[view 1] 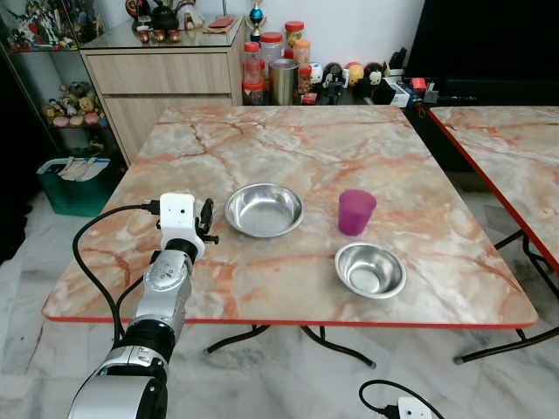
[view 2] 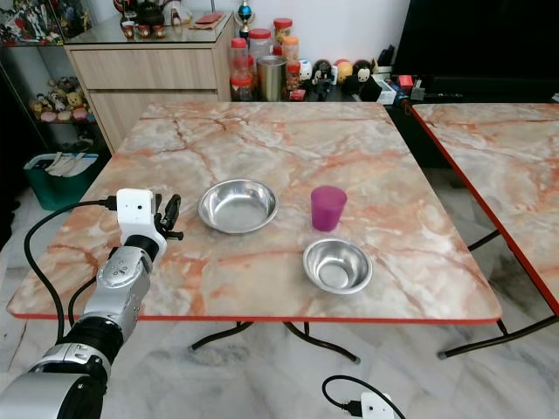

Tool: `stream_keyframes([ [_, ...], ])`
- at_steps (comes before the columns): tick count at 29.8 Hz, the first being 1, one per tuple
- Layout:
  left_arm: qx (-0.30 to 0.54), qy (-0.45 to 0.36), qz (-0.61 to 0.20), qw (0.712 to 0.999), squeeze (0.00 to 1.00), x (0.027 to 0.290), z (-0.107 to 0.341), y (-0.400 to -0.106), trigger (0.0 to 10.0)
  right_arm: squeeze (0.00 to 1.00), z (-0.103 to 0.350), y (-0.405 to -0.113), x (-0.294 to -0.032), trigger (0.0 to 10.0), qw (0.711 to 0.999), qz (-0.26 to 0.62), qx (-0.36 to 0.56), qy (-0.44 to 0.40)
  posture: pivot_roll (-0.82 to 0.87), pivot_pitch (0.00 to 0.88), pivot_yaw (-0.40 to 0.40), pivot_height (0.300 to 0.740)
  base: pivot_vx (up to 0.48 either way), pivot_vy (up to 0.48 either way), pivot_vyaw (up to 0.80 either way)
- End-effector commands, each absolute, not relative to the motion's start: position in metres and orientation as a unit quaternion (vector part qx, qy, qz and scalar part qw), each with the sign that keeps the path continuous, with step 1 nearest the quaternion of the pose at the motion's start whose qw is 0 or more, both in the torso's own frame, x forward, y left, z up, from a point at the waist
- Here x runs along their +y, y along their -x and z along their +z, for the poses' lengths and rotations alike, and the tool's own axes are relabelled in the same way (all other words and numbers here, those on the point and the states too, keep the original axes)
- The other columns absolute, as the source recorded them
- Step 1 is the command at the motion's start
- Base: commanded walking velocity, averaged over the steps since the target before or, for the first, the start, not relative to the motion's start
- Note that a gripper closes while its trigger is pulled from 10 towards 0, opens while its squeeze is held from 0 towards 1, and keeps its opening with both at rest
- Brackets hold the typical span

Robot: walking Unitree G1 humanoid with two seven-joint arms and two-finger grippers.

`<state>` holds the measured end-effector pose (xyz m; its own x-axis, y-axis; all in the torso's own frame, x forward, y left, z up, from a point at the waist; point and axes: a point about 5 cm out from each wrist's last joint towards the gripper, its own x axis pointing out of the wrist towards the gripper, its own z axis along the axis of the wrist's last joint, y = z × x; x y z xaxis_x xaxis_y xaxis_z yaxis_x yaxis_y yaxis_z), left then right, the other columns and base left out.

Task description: Setting the table

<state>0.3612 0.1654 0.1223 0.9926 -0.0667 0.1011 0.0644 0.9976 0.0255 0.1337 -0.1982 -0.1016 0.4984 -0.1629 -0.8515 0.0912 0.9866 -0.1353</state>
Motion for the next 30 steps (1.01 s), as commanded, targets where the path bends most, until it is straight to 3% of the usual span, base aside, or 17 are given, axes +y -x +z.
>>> stream_keyframes([
  [1, -0.055, -0.012, -0.036, 0.998, 0.0, 0.165, 0.126, -0.363, 10.0, 0.0, -0.099, -0.14, -0.198, 10.0, 0.869, -0.073, 0.487, 0.037, 0.01, 0.0, 0.008, 0.74, 0.428, 0.0, 0.0],
  [15, -0.071, -0.011, -0.033, 0.997, 0.0, 0.166, 0.133, -0.364, 10.0, 0.0, -0.099, -0.141, -0.196, 10.0, 0.87, -0.075, 0.487, 0.032, 0.01, 0.0, 0.006, 0.74, 0.423, 0.0, 0.0],
  [24, -0.082, 0.04, -0.02, 0.996, 0.0, 0.173, 0.145, -0.367, 10.0, 0.0, -0.099, -0.142, -0.195, 10.0, 0.869, -0.078, 0.487, 0.029, 0.01, 0.0, 0.008, 0.74, 0.0, 0.0, 0.0],
  [30, -0.027, 0.102, -0.012, 0.994, 0.0, 0.184, 0.147, -0.372, 10.0, 0.0, -0.1, -0.141, -0.195, 10.0, 0.868, -0.08, 0.489, 0.03, 0.01, 0.0, 0.009, 0.74, 0.0, 0.0, 0.0],
])
